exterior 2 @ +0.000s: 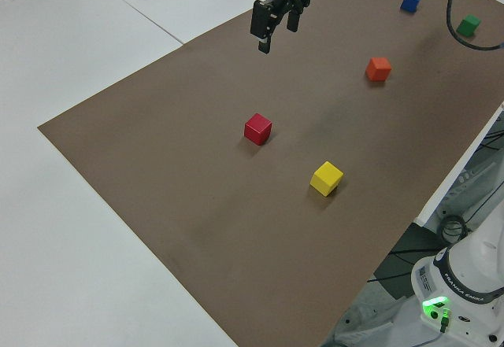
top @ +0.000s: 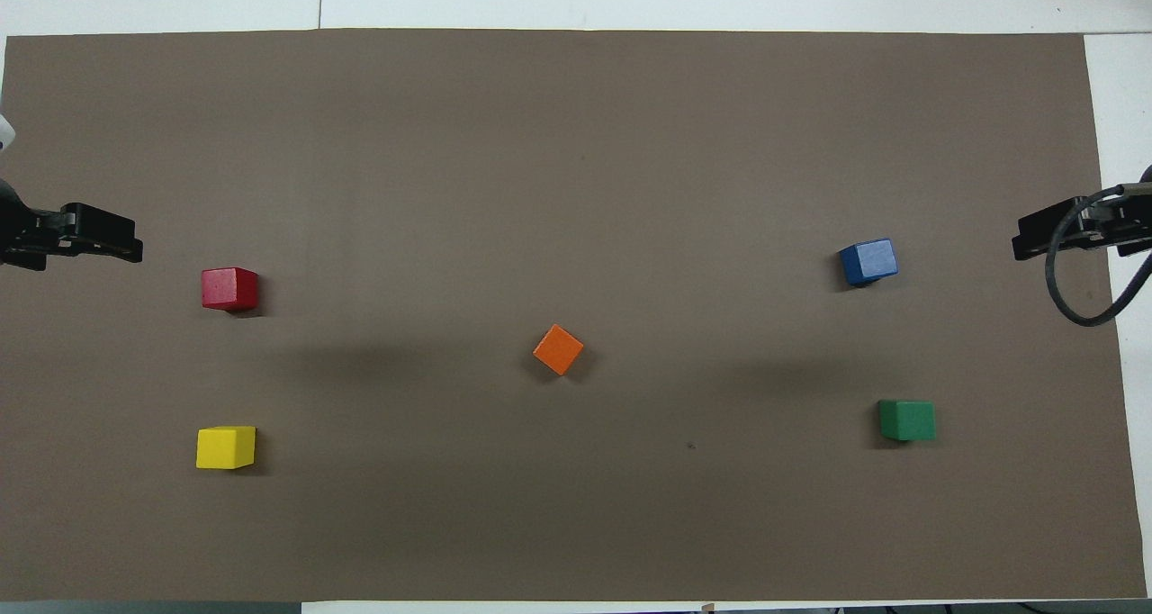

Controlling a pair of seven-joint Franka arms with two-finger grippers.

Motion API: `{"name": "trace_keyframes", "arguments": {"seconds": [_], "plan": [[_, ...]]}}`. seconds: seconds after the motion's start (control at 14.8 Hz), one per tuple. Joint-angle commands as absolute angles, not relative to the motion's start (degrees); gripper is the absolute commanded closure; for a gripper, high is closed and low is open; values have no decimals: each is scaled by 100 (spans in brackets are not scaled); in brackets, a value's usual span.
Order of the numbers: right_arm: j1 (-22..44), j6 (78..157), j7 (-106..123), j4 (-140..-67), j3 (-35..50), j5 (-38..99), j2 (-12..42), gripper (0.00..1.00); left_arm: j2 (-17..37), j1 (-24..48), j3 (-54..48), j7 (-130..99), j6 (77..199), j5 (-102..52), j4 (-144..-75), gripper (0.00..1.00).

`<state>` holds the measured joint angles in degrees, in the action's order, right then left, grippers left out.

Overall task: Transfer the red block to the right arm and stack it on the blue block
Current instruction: 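Move the left gripper toward the red cube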

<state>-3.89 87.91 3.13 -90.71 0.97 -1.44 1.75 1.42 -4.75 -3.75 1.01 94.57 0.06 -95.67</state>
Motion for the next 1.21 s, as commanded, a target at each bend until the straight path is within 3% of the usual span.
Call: {"name": "trace_keyframes", "arguments": {"seconds": [0.0, 0.54, 1.14], "plan": [[-396, 8789, 387, -9184, 141, -193, 79, 0, 184, -413, -334, 26, 9510, -35, -9519, 0], [-413, 8798, 431, -9176, 141, -167, 79, 0, 184, -466, -167, -105, 9579, -35, -9834, 0], [-413, 8973, 561, -9280, 158, -1, 62, 0, 440, -501, -246, -35, 11451, -35, -11258, 0]]}}
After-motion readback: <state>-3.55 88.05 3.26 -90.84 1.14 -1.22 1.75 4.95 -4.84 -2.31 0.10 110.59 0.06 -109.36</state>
